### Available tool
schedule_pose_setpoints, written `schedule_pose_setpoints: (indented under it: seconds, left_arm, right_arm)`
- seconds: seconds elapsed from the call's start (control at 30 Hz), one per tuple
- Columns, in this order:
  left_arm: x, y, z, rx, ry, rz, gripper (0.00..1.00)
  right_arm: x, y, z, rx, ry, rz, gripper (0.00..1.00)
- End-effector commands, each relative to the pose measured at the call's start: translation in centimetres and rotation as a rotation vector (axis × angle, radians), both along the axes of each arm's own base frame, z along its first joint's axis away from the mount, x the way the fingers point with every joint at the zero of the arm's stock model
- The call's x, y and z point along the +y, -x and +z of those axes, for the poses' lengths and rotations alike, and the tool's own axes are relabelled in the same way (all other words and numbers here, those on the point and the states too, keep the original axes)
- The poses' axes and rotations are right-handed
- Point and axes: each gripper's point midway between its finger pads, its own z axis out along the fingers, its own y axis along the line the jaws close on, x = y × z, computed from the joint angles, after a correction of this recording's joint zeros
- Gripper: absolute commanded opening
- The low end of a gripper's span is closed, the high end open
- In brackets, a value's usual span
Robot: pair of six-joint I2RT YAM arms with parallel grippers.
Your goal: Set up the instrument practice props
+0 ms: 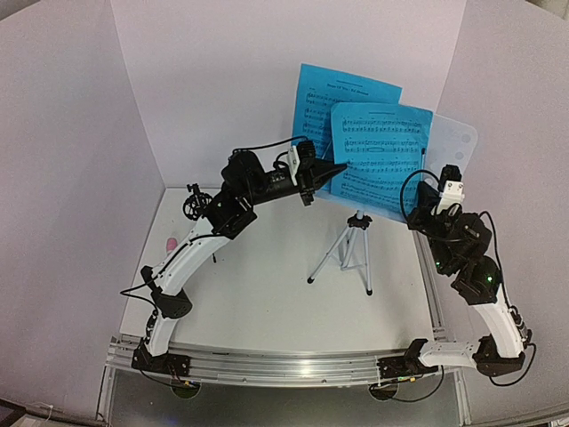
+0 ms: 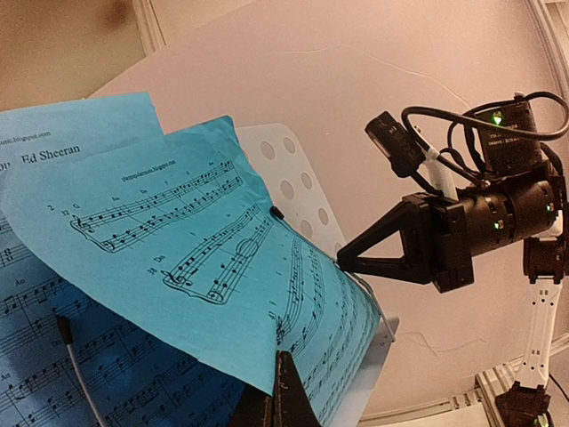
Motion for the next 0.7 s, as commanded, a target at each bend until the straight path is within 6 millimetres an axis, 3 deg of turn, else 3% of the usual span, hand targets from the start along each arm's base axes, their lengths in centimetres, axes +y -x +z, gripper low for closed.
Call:
schedule_pose_setpoints:
  seconds: [0.0, 0.3, 0.67]
  left_arm:
    - [0.7, -0.3, 2.2, -0.026, 0.099, 0.022, 0.00]
    - [-0.4, 0.0, 1.8, -0.080, 0.141, -0.009, 0.00]
    - [-1.8, 0.9, 1.5, -0.169, 0.187, -0.008, 0.00]
  right_arm:
    - [0.2, 0.6, 1.5, -0.042, -0.057, 0.048, 0.00]
    - [0.8, 0.9, 2.1, -0.070, -0.078, 0.097, 0.00]
    - [1.1, 0.7, 1.5, -0.056, -0.101, 0.104, 0.00]
